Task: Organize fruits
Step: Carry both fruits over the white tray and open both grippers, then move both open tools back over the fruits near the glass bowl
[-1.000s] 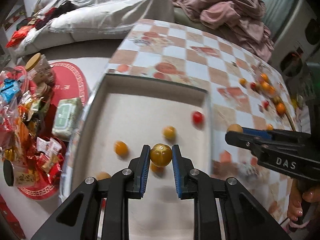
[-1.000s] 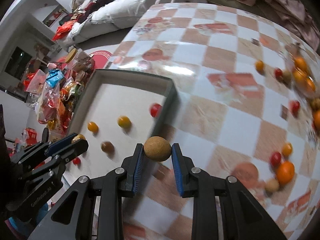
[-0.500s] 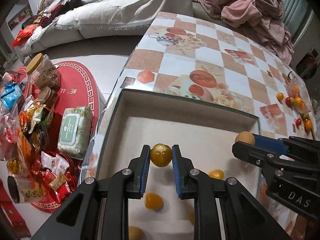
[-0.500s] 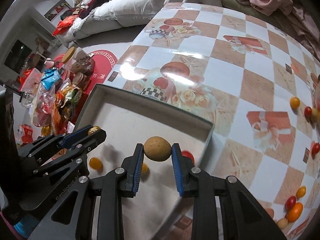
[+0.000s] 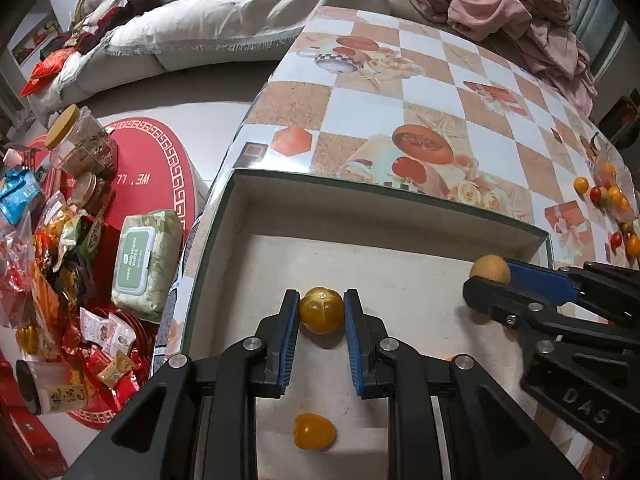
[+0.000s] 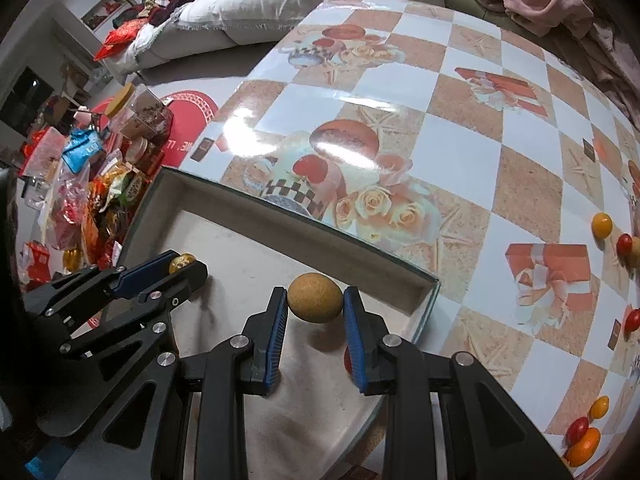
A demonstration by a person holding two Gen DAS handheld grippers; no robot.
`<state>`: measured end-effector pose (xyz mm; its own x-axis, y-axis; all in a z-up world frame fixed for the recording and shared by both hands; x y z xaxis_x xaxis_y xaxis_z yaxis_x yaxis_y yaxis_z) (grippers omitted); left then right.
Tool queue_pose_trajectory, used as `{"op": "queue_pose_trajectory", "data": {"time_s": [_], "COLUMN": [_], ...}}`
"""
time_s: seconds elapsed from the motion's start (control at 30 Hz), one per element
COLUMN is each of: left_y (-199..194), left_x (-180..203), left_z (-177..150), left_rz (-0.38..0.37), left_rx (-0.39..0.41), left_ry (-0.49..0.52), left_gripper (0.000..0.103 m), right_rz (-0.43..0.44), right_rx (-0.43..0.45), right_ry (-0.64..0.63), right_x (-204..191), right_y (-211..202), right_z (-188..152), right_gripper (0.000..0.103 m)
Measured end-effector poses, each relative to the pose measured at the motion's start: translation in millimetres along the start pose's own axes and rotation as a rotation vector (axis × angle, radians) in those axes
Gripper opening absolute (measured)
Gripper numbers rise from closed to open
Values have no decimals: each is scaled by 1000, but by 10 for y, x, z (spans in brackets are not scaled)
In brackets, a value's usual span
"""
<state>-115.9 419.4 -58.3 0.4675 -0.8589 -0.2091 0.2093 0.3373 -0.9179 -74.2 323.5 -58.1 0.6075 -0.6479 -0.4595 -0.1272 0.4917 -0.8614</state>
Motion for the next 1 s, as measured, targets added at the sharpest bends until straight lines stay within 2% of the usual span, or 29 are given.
{"op": "queue_pose_trajectory", "data": {"time_s": [0.37,0.4,0.43,0.5,0.53,0.57,0.6,0.63,0.8,1.0], "left_y": [16,14,9,-13,-26,-62,-94,-122,-302,-644], "left_x": [39,37,33,3,-28,-73,-93,-93,27,485], "left_z": [-15,-19,-22,-25,-20,-8,1,3,-9,-24], "left_rz": [28,27,30,47,64,74,66,53,45,0], "left_rx": [1,-3,-5,3,14,36,50,50,68,110], "left_ry": [53,57,62,61,54,42,36,39,81,143], "left_gripper": [24,24,25,50,67,71,71,71,71,71], "right_rz": [-1,1,-1,17,10,6,15,34,28,-37], "right_rx": [-15,-12,-3,23,41,53,64,83,143,181], "right_ry": [-11,-11,-12,-18,-25,-28,-23,-13,17,109], "right_x": [9,11,14,-14,-31,-32,-29,-28,72,486], "right_y": [49,38,9,-78,-143,-192,-245,-314,-662,-1074], "right_z": [-42,-43,-41,-34,-30,-28,-29,-28,-112,-402], "right_gripper": [32,36,46,57,59,61,69,72,76,76]}}
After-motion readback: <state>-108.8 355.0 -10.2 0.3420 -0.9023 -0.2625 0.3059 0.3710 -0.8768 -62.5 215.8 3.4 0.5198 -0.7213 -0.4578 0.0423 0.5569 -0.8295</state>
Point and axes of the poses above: each gripper's, at about its wrist camera, not at the fingertips, and y roughly the way its jaws point, x to its right, z to its top, the point moved 8 cm from there along y, roughly the way its jaws point, and after that the axes turned 14 degrees about z, right-handed, at the moved point
